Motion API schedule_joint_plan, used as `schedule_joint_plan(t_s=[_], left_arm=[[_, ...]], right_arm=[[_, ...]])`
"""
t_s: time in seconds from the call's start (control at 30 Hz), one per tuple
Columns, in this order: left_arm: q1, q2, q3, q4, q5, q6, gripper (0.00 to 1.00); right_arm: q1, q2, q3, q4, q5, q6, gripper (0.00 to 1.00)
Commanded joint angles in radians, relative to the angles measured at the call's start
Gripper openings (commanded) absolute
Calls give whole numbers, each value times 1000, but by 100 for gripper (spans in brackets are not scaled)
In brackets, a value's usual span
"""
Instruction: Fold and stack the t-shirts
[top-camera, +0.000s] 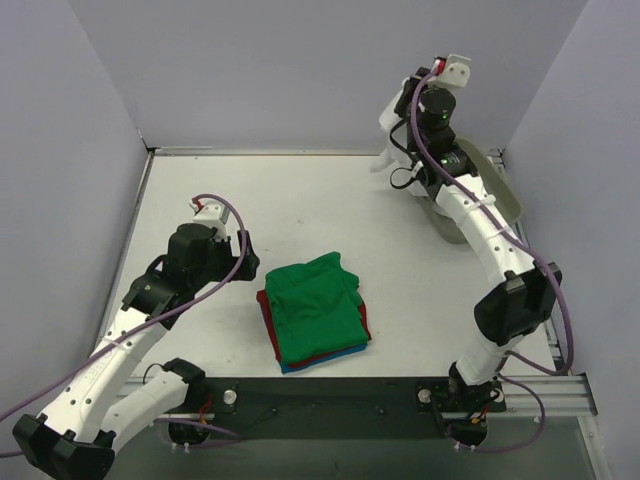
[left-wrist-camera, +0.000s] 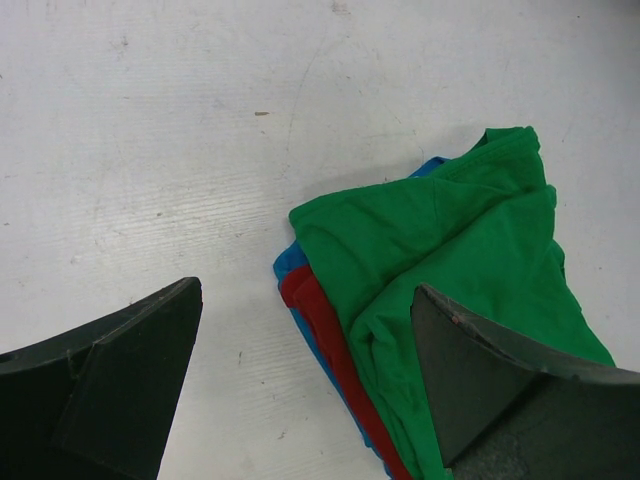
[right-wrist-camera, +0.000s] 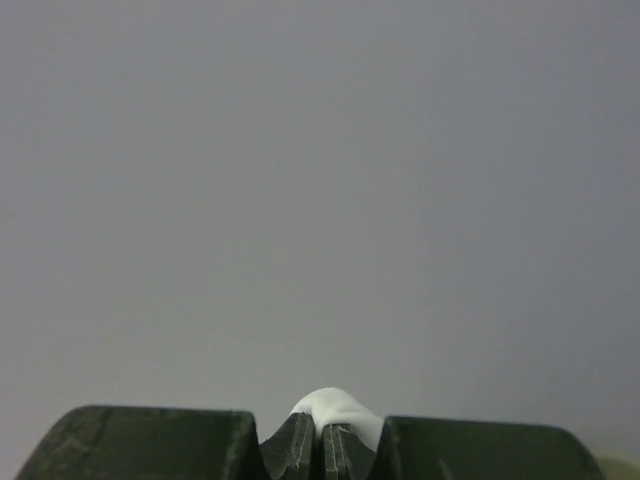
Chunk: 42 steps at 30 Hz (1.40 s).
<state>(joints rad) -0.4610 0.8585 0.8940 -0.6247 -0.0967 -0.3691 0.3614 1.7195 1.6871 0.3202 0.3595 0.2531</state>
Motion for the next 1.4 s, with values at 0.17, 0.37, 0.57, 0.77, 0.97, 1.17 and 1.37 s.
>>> schedule_joint_plan(t_s=[0.17,0.37,0.57,0.77,0.97,1.17,1.37], left_arm=[[7,-22,6,43,17,13,95],[7,-27,6,43,15,13,95],[7,-35,6,45,15,15,95],[8,-38,5,48,25,13,95],[10,-44,6,49,25,13,95],[10,-46,6,51,32,13,95],[10,-42,5,56,41,12,95]], right_arm=[[140,-95,423,-35,22,-285,0],[217,-38,690,-108,26,-391,0],[272,-186,429,-61,84,-422,0],[280,-371,-99,-38,141,-269,0],[312,-474,-447,-145,153,-125,0],[274,-391,-397,-346,292,-118,88],[102,-275,-241,-455,188,-74,100]])
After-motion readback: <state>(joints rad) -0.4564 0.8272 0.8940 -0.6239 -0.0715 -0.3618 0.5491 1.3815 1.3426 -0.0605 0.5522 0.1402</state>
